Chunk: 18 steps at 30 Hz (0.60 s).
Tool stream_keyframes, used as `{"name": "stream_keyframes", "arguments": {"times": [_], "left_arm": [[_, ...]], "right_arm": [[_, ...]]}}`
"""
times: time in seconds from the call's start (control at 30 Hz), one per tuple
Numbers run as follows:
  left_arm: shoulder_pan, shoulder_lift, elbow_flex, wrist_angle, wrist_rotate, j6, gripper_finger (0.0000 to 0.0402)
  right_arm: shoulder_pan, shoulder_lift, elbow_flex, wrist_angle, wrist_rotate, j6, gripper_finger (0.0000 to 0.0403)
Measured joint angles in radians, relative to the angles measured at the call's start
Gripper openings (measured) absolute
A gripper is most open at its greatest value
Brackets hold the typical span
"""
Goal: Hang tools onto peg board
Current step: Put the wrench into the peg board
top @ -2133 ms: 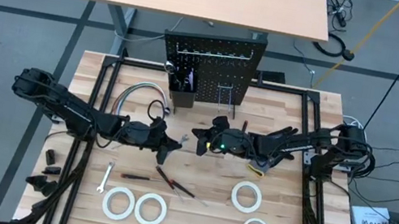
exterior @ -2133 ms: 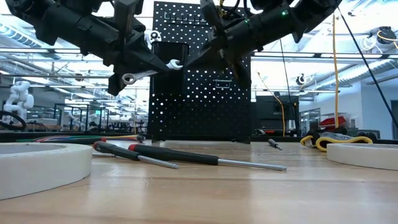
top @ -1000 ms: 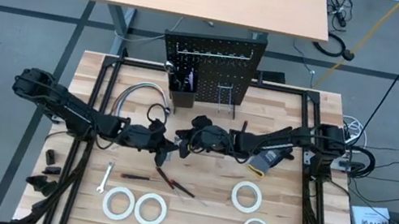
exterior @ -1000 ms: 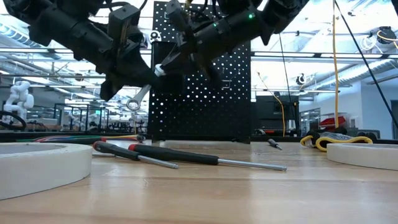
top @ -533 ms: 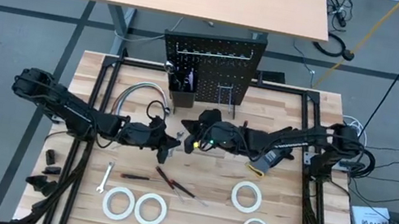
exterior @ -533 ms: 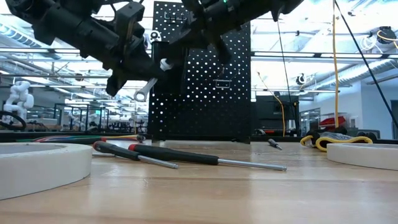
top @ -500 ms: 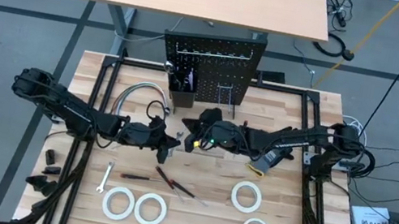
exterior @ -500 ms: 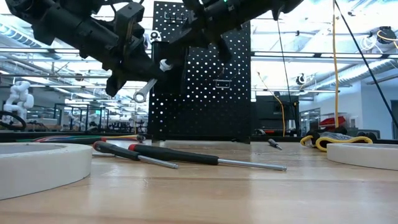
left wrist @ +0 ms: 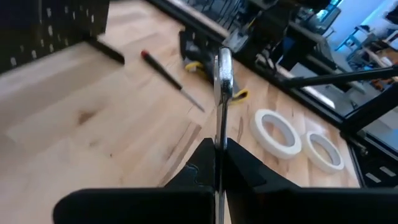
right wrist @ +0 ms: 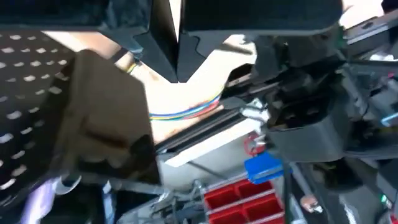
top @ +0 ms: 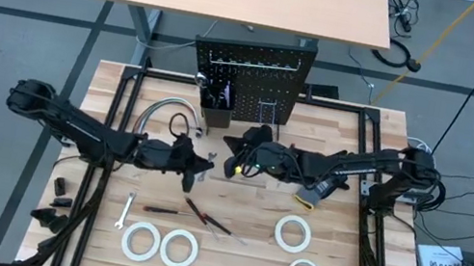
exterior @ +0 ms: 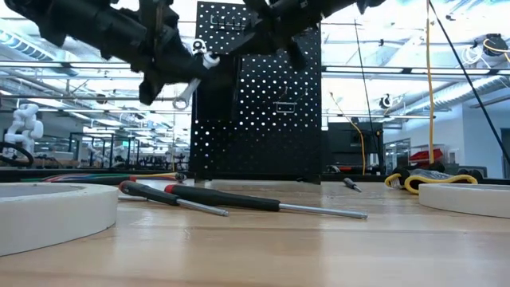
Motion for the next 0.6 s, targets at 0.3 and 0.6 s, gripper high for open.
{"name": "stream_keyframes", "arguments": {"times": [0.3, 0.6], "left_arm": [[0.0, -0.144, -0.001, 0.01, -0.109, 0.147, 0.0008], [0.001, -0.214, -0.001, 0.223, -0.16, 0.48, 0.0008]], "right_arm": [[0.037, -0.134, 0.001, -0.206, 0.168, -0.029, 0.0], [0.087, -0.178, 0.001, -0.39, 0.293, 0.033, 0.0]]}}
